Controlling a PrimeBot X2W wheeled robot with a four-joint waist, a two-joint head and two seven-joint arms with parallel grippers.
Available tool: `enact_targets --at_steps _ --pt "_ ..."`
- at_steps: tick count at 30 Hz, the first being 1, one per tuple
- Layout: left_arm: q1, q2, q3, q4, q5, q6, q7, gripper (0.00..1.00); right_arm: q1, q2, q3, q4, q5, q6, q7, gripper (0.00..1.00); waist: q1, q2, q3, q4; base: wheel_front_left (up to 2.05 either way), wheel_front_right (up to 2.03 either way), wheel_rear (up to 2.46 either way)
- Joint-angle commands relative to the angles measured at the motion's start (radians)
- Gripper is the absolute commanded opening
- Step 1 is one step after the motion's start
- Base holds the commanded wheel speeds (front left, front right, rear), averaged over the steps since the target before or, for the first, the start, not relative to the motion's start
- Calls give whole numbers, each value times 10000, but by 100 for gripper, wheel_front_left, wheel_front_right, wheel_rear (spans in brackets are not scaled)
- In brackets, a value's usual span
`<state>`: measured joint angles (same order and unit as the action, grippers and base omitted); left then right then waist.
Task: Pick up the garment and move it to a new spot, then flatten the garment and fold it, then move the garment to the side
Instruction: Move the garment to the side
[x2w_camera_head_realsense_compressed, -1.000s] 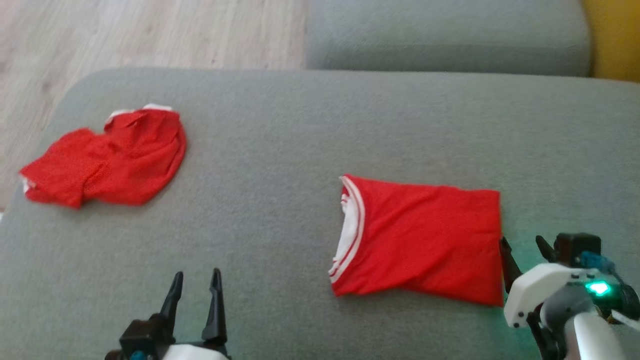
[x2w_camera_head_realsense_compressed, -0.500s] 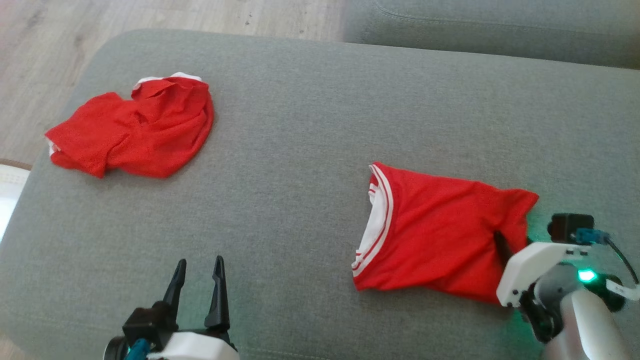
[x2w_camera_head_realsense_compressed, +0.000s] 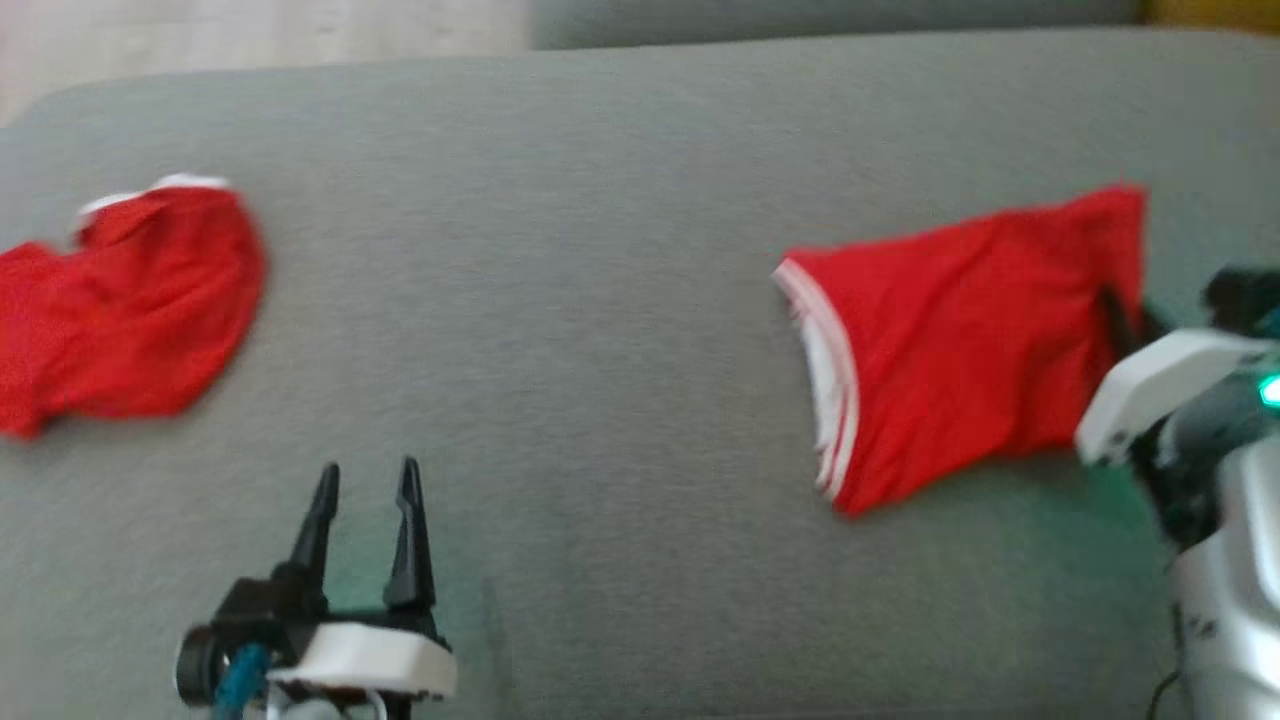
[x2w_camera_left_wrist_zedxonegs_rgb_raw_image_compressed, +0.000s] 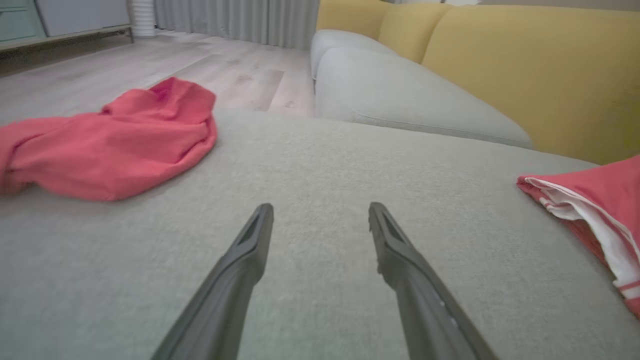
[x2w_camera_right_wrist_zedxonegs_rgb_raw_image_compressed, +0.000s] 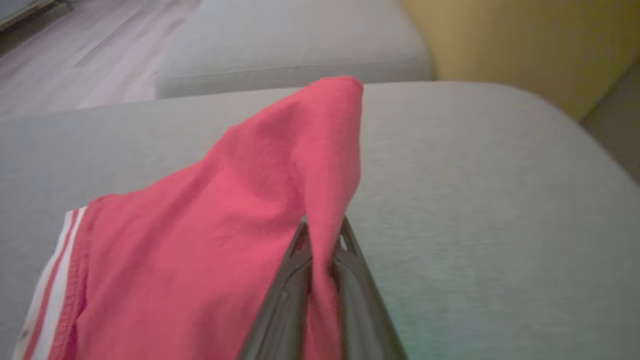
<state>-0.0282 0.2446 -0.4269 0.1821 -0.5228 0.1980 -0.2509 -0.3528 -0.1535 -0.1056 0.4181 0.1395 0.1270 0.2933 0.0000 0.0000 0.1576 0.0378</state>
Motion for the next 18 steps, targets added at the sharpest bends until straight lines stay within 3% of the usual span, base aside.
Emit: enact_targets --at_steps 1,9,18 --pt "-609 153 443 -372 128 -11 -108 100 -469 -276 73 -506 -7 37 -60 0 0 0 589 -1026 0 0 0" --pt "-1486 453 479 -612 435 -129 -26 100 -1319 -702 -401 -1049 39 37 -33 0 0 0 1760 -2669 0 0 0" --pt "-2121 526 246 -716 636 -218 204 100 -1917 -613 -815 -1189 -29 37 -158 0 0 0 2277 -2880 0 0 0"
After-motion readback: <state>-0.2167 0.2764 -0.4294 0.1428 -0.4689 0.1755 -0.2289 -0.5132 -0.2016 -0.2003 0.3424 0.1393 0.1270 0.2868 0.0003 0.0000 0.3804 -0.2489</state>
